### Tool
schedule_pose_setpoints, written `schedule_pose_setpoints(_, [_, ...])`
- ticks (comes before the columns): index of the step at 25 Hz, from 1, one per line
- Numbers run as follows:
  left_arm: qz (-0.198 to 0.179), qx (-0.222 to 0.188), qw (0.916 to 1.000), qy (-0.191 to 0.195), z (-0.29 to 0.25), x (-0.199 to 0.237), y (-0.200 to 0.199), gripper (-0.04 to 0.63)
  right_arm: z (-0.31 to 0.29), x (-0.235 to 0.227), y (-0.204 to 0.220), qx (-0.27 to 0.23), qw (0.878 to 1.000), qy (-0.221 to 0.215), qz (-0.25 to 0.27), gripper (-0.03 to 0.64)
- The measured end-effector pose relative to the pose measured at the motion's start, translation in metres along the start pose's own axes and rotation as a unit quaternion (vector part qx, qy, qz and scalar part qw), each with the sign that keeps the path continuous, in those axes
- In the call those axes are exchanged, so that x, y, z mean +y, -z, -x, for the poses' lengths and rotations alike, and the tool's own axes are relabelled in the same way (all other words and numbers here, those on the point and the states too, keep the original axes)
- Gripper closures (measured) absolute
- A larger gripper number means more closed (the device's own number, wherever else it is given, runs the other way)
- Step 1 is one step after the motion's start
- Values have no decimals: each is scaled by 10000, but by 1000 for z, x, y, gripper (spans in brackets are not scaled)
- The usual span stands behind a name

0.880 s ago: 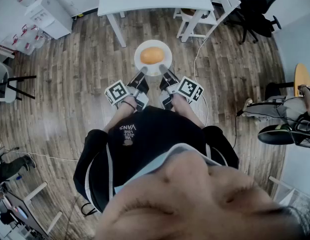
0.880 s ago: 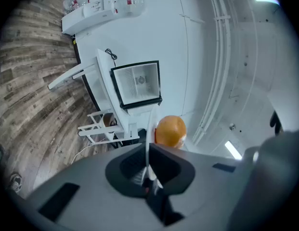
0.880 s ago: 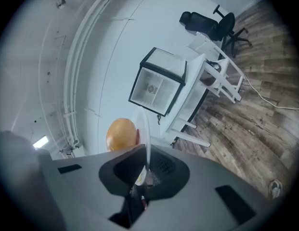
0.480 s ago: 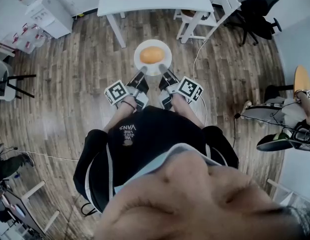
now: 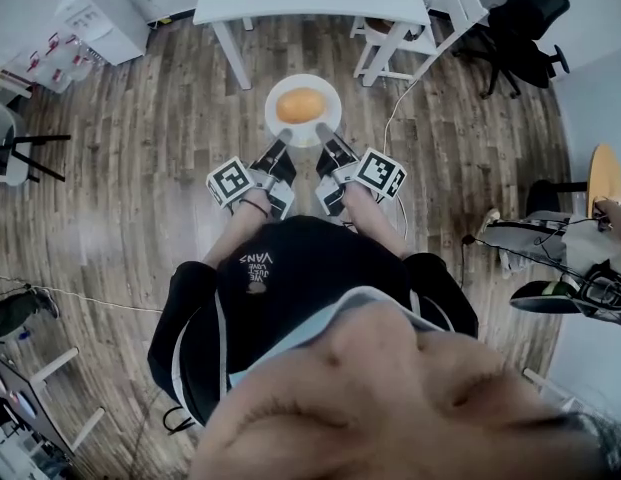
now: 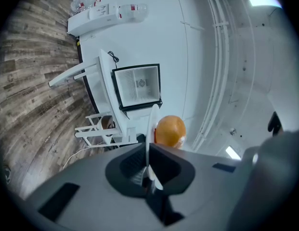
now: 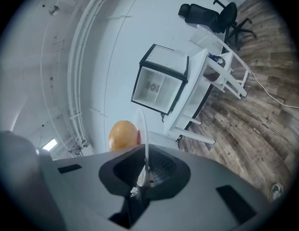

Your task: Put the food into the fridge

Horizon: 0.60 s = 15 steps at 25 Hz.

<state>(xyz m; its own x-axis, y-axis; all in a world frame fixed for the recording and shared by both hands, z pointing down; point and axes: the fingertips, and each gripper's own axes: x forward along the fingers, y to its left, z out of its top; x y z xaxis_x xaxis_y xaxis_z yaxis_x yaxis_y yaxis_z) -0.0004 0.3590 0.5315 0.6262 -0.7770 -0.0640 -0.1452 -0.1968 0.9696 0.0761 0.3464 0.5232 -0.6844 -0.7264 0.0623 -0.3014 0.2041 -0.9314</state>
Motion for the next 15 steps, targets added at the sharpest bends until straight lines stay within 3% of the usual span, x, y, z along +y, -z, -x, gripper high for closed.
schedule_pose_setpoints(8, [1,-84,10000,19,-6,6,-1,571,-5,-8,-4,90,9999,-66,-8,591])
schedule_pose_setpoints(15, [83,-38,10000,34,-31,14,-31,571,-38,-11,-23,49,10000,-7,-7,591])
